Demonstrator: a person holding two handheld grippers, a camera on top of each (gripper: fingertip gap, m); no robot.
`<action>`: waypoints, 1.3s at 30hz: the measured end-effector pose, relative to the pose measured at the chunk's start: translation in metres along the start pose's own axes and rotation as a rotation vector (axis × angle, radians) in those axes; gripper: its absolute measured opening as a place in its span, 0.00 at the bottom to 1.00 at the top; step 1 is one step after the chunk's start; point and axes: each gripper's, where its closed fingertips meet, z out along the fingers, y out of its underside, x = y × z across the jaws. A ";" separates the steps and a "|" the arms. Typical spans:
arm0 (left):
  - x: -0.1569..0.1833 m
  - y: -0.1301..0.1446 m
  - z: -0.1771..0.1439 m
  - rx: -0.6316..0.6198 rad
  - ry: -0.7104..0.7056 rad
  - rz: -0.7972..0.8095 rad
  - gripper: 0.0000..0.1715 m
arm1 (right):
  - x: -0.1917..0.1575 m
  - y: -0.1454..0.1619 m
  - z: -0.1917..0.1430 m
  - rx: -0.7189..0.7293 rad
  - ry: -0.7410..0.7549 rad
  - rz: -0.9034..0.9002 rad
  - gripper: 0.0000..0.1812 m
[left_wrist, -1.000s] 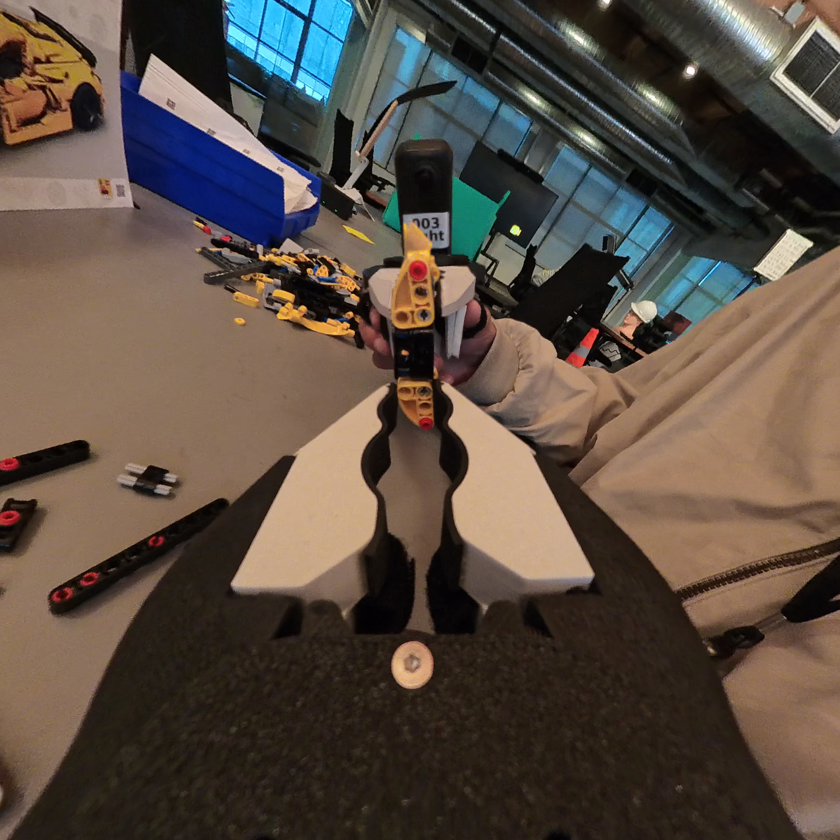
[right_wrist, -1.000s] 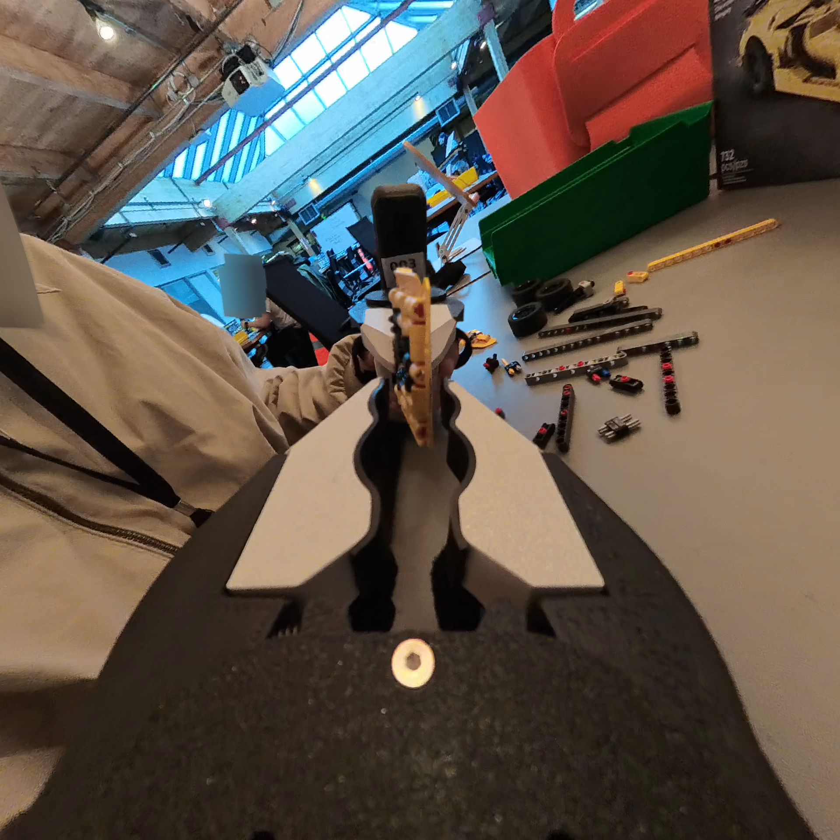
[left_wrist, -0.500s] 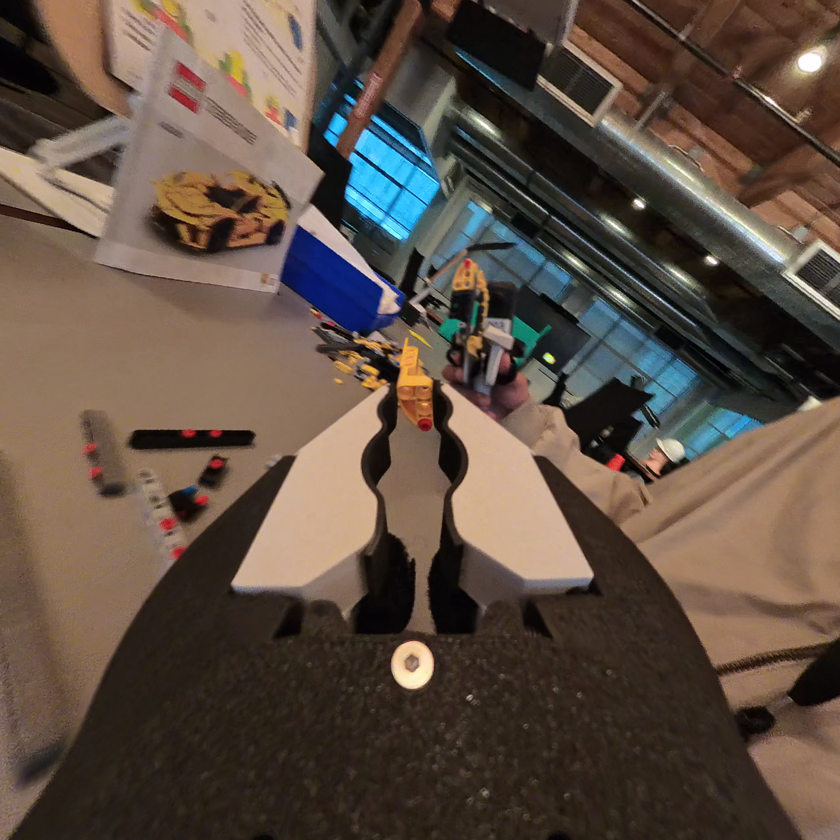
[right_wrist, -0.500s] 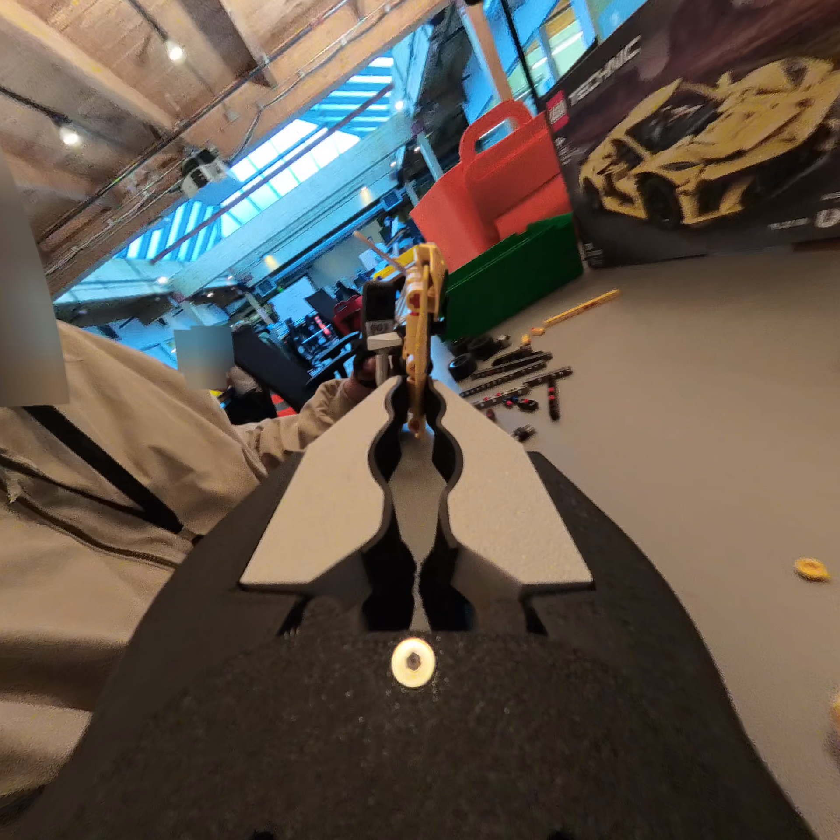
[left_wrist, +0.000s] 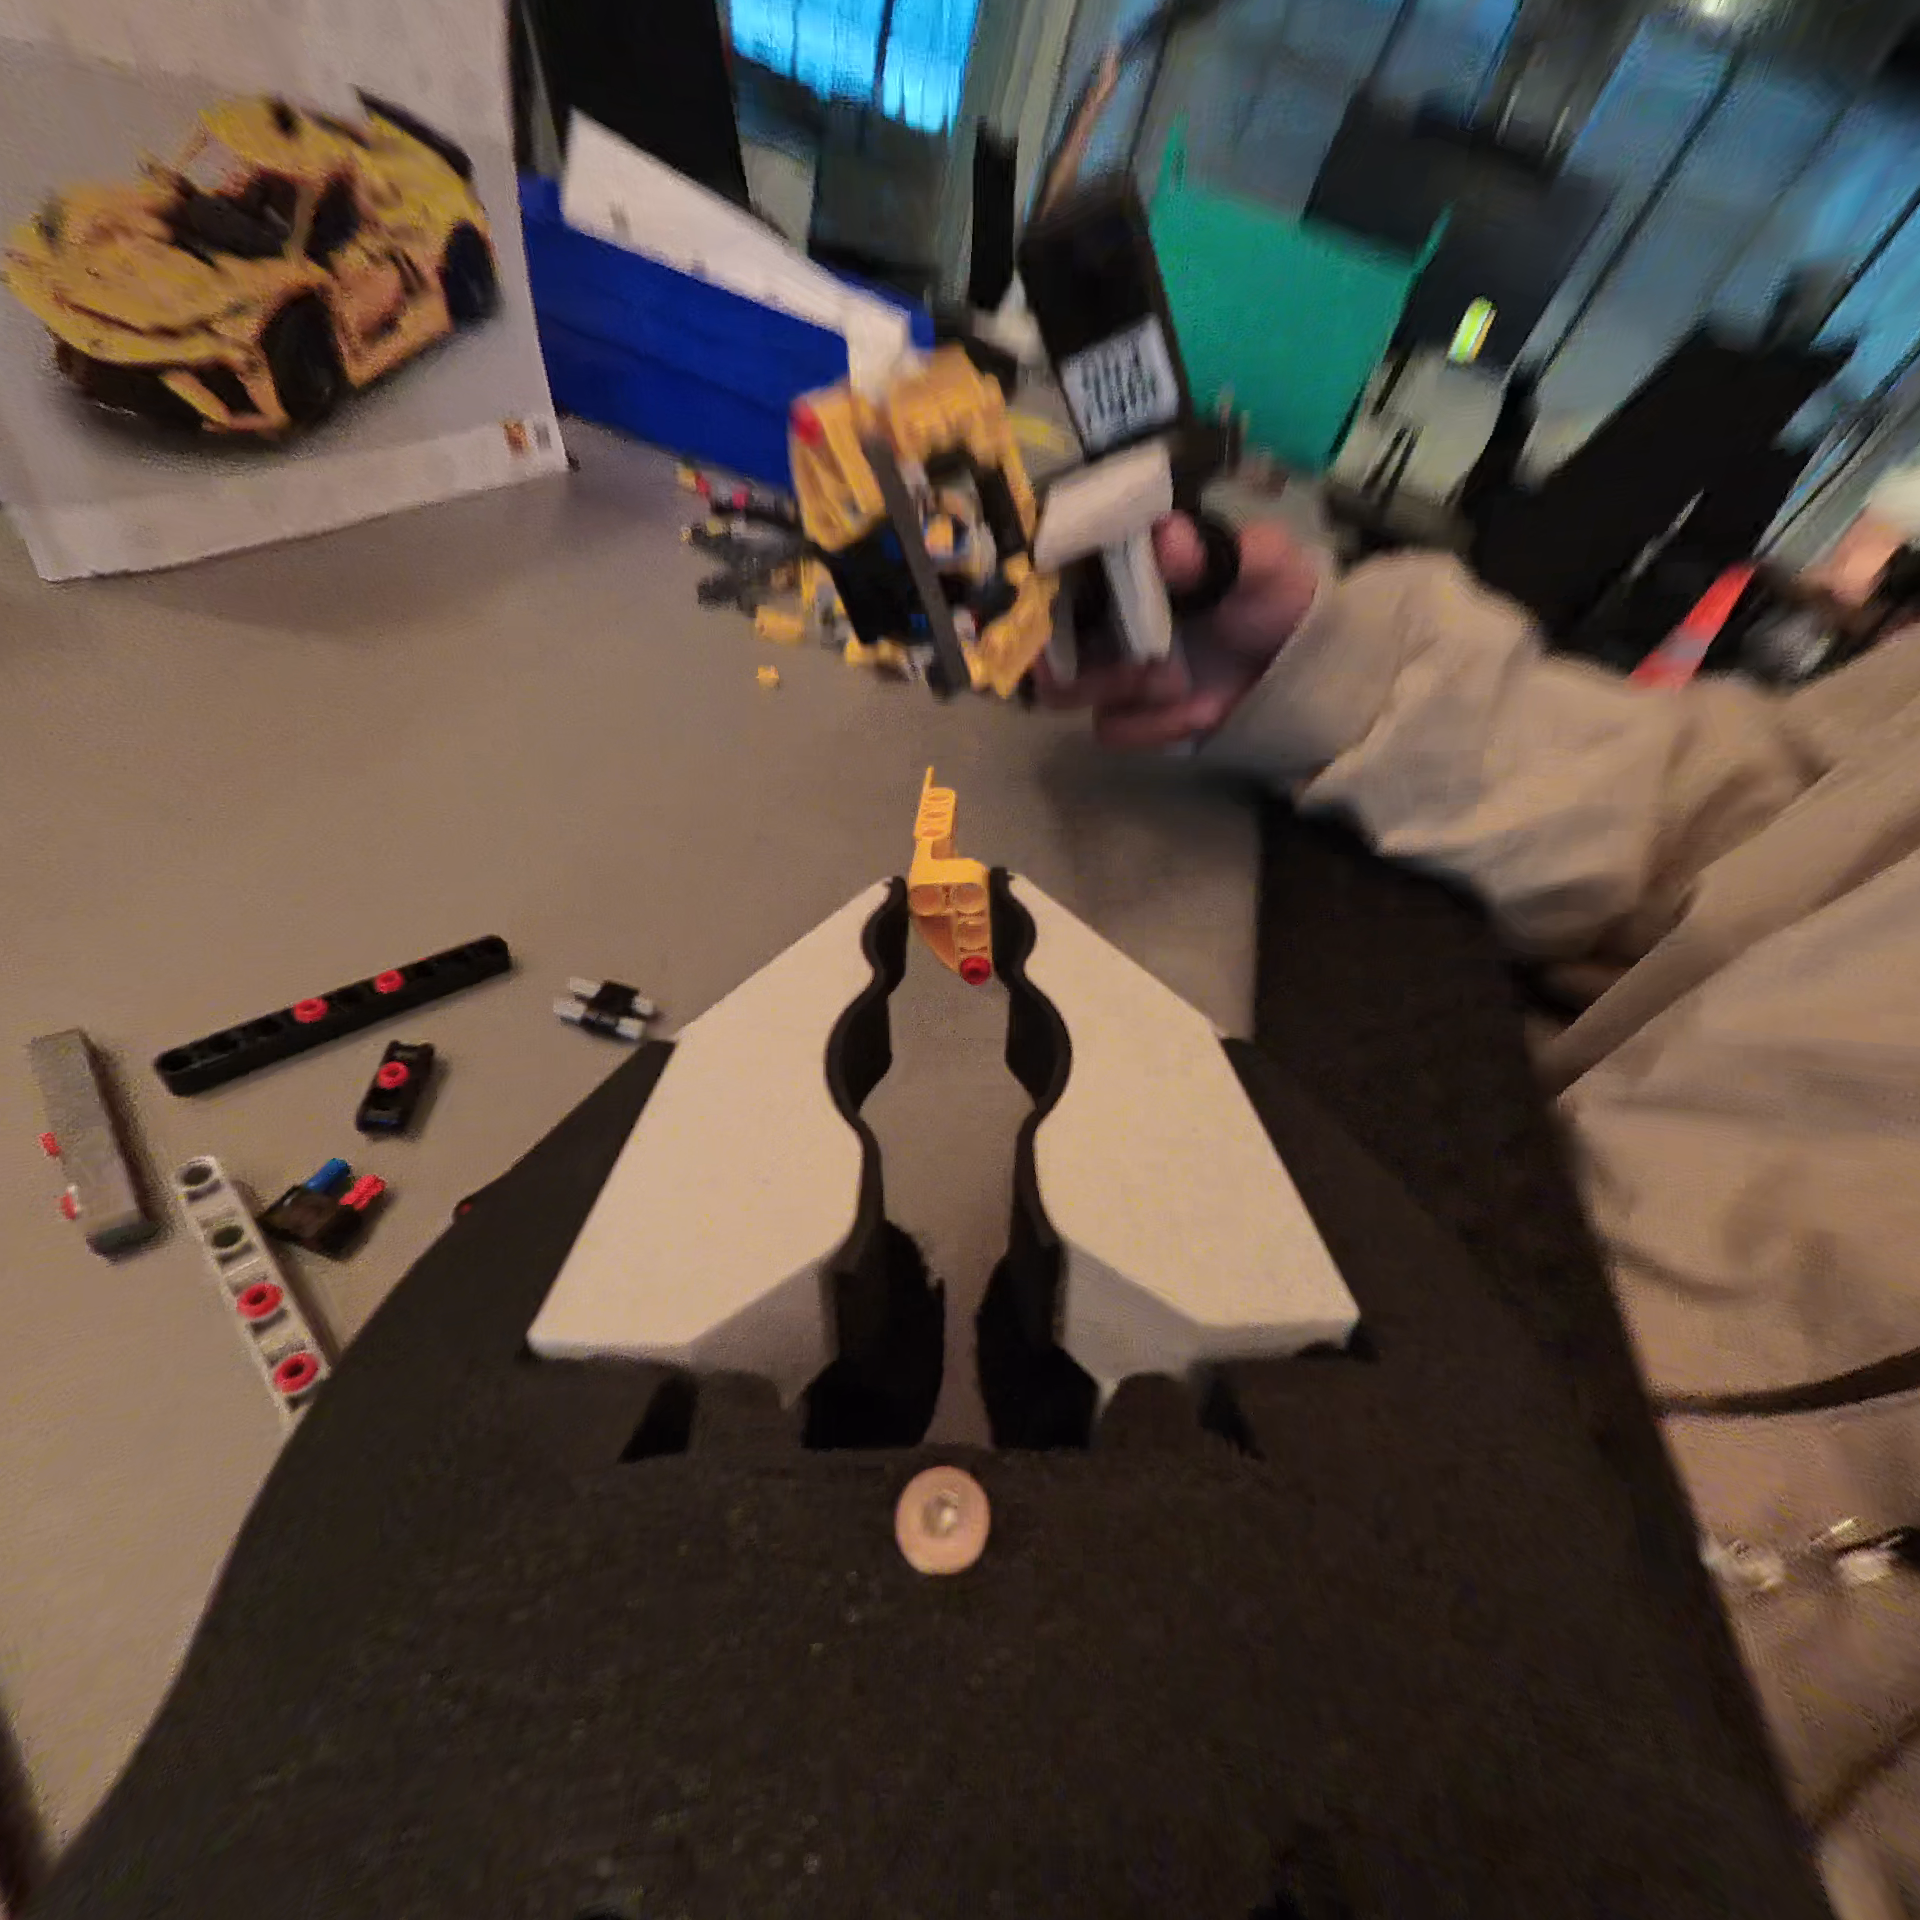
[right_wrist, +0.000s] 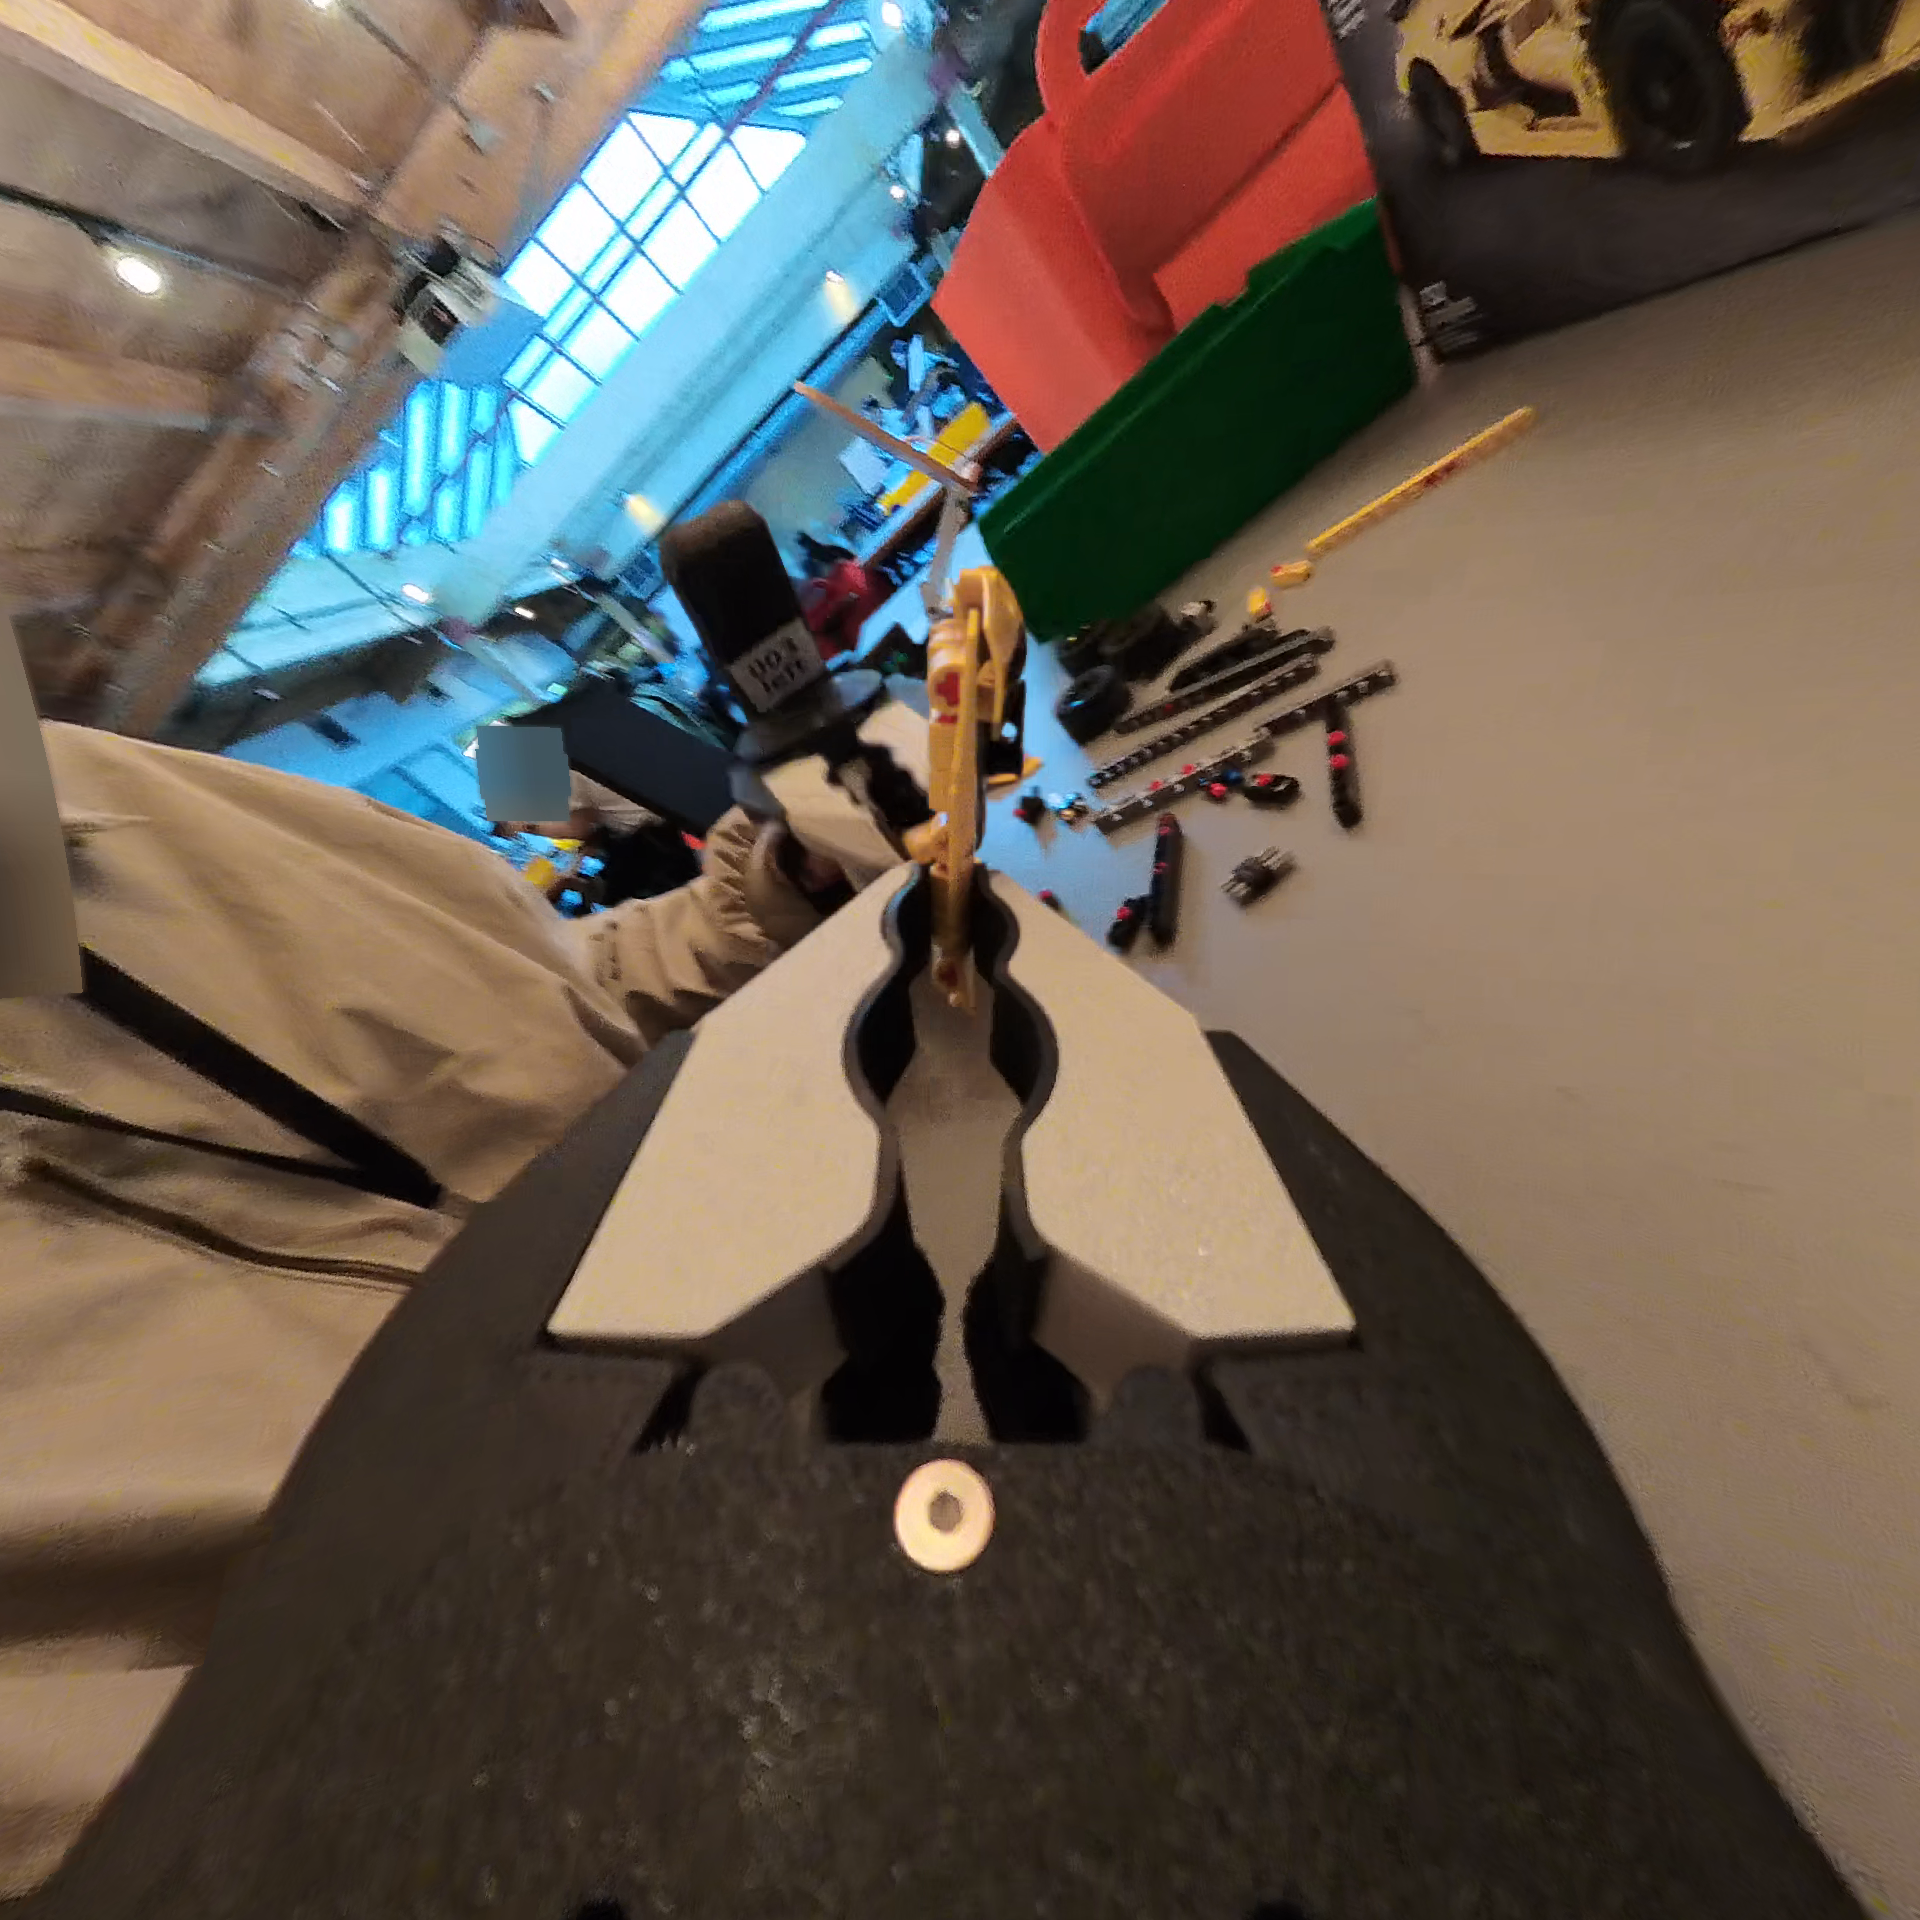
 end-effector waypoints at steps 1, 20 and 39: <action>0.005 0.011 0.007 -0.073 -0.010 0.058 0.09 | -0.003 0.002 0.001 0.000 -0.045 0.053 0.03; 0.017 -0.043 -0.012 0.239 0.236 -0.290 0.20 | -0.031 0.030 0.028 -0.157 -0.166 0.022 0.03; 0.029 -0.040 -0.012 0.210 0.269 -0.245 0.07 | -0.047 0.037 0.048 -0.168 -0.202 -0.037 0.05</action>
